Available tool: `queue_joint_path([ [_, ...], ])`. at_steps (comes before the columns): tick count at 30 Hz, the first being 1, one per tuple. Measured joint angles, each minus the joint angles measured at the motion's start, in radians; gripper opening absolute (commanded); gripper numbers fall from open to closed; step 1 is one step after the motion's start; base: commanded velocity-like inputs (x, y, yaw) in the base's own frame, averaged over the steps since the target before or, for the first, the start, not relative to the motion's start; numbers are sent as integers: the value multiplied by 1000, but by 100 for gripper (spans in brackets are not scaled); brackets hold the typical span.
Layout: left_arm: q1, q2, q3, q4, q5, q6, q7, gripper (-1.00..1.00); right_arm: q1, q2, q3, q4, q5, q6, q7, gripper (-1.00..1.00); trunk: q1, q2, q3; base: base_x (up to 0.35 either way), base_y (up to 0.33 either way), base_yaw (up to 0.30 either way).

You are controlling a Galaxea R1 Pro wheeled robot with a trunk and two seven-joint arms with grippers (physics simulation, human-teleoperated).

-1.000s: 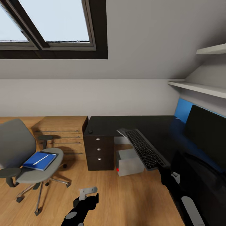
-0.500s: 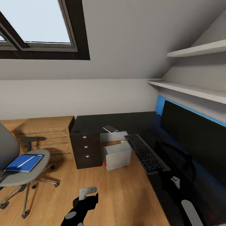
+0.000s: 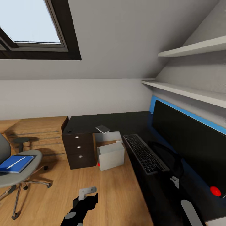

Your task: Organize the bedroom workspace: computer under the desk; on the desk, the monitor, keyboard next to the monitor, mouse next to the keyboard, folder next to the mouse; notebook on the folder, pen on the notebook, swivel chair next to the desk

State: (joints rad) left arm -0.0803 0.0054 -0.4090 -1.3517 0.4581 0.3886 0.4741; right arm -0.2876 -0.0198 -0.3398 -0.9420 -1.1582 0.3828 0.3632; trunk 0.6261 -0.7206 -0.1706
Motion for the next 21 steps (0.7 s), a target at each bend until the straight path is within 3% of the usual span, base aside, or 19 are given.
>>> queue_joint_path([
  [10,0,0,0,0,0,0,0,100,0,30,1,9,-4,3,5,-100,0,0,0,0,-46,0],
  [18,0,0,0,0,0,0,0,100,0,34,1,46,2,-5,6,-100,0,0,0,0,-44,0],
  [21,0,0,0,-1,1,0,0,100,0,35,1,75,2,-81,2,-100,0,0,0,0,-172,0],
])
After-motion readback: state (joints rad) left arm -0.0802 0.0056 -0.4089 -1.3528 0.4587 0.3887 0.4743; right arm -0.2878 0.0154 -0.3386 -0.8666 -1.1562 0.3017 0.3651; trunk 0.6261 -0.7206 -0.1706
